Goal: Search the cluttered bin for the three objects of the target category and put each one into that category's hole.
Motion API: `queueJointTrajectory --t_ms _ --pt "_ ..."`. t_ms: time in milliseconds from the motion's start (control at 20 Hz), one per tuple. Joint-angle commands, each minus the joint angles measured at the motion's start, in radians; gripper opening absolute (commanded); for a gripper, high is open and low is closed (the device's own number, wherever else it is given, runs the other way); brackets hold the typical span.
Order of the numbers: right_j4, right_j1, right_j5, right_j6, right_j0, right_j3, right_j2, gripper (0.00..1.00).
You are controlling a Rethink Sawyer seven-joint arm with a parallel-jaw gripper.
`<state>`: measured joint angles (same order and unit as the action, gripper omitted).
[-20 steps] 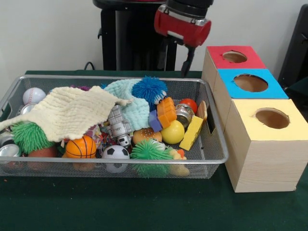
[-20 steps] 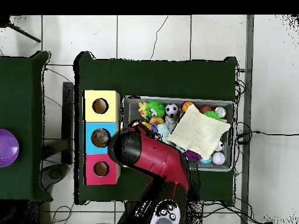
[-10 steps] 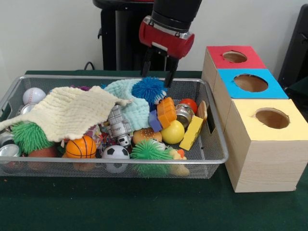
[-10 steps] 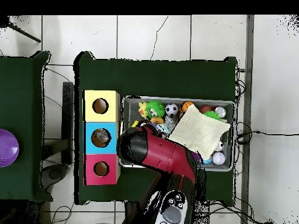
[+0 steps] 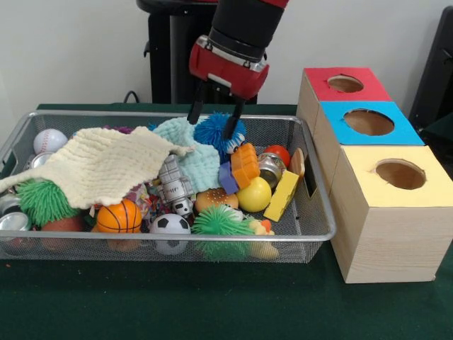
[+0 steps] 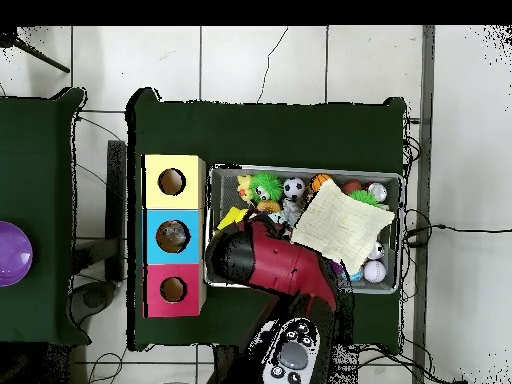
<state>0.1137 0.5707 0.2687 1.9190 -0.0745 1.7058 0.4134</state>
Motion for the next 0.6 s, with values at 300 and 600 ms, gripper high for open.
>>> queueJointTrajectory --t_ms 300,600 --pt "-0.085 -0.062 -0.08 0.06 0.107 -0.013 -0.089 1.0" --pt "-0.121 -0.089 -0.112 0.045 0.157 -0.029 -0.113 1.0"
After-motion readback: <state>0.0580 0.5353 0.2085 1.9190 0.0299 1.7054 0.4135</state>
